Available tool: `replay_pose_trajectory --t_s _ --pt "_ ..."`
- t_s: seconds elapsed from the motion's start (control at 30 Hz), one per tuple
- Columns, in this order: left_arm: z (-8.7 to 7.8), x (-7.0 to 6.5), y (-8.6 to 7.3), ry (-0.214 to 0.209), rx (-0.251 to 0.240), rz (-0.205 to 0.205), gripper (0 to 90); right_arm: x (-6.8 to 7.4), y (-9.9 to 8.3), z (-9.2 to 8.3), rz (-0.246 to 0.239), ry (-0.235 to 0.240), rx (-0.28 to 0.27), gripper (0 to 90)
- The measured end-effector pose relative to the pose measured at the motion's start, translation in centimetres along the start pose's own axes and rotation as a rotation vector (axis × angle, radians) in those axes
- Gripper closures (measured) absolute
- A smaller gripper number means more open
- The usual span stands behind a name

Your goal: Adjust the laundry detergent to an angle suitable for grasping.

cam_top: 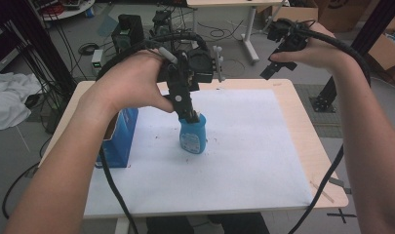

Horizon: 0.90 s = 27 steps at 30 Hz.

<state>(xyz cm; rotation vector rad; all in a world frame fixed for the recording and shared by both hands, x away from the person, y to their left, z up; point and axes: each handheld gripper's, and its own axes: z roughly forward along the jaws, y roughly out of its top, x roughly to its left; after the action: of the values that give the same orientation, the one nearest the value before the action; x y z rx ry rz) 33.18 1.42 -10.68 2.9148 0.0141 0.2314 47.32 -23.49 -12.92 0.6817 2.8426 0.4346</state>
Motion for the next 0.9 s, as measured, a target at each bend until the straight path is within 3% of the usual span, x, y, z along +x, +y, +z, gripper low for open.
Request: replay_pose_trajectory --t_s 0.57,0.9 --pt "0.1 0.2 -0.4 0.002 -0.004 -0.006 15.6 -0.3 -1.0 0.1 0.018 0.018 -0.075 23.7" --pt "0.2 0.0 -0.4 0.002 -0.001 -0.006 15.5 0.5 -1.8 0.0 0.007 0.013 -0.125 23.3"
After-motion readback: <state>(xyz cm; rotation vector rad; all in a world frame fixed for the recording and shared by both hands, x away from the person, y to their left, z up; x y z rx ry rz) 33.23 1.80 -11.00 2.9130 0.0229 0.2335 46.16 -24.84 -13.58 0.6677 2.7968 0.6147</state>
